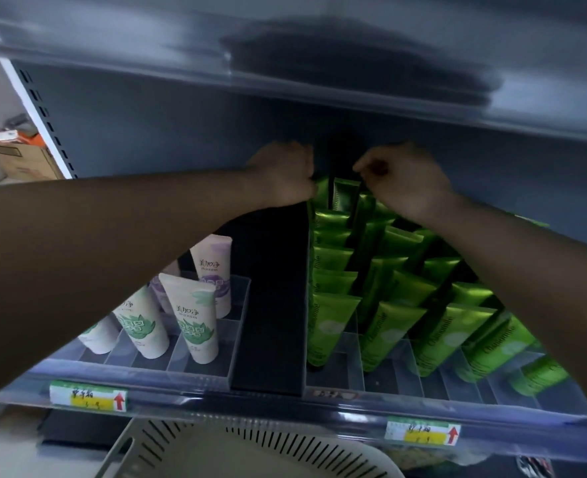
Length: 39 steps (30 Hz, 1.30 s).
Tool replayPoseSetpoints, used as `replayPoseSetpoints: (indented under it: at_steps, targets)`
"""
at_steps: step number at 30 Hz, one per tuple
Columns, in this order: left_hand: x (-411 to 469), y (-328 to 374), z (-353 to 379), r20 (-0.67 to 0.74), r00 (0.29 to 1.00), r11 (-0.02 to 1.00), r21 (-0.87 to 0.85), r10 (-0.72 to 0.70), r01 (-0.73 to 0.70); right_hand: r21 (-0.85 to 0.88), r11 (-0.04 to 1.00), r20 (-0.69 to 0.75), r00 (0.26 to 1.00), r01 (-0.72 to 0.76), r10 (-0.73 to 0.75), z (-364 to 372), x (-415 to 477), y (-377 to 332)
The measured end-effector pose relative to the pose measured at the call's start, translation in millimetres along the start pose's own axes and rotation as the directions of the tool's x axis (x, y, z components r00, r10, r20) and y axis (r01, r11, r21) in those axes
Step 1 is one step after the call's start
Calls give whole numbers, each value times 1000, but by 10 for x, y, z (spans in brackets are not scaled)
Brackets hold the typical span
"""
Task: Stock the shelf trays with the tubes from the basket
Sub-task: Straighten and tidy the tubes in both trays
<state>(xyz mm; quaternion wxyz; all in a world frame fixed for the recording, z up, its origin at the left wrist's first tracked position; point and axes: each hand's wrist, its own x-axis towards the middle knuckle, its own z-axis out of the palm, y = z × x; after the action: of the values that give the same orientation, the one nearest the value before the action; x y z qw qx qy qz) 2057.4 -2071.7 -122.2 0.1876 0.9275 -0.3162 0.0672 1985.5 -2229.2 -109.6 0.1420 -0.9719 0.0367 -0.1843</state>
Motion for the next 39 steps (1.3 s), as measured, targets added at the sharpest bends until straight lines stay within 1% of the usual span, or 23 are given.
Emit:
replayPoseSetpoints:
  at_steps: [3,7,9,14,17,21,25,27,32,35,39]
  targets:
    - [72,-15,67,1,999,999,-4,-44,44,-42,998,80,996,-37,40,111,221,57]
    - [148,-78,168,78,995,998,-24,-58,60,-112,994,230,973,-2,28,303,408,83]
    - [175,-101,193,78,995,997,-31,-63,66,-162,987,296,954,0,48,368,462,78]
    - [213,-152,230,70,992,989,-89,-109,115,-254,967,390,912,-27,128,445,501,23]
    - [232,-164,254,75,989,985,-106,-129,136,-260,965,365,921,-38,134,478,487,39]
    - [230,-168,272,91,986,980,-125,-142,153,-215,976,260,961,-41,97,459,461,78]
    - [243,-168,270,57,985,976,-140,-162,169,-171,985,199,979,-15,49,356,355,47]
    - [253,-165,269,47,986,977,-130,-163,168,-145,989,196,981,22,7,324,298,14]
    - [292,-101,281,40,993,989,-90,-115,118,-86,993,201,977,82,-64,272,240,-70]
    - [303,-51,295,4,998,996,-58,-68,68,-59,994,199,977,87,-74,273,221,-116]
    - [295,-29,285,-11,1000,1000,-11,-23,23,-49,994,204,976,92,-81,291,200,-156]
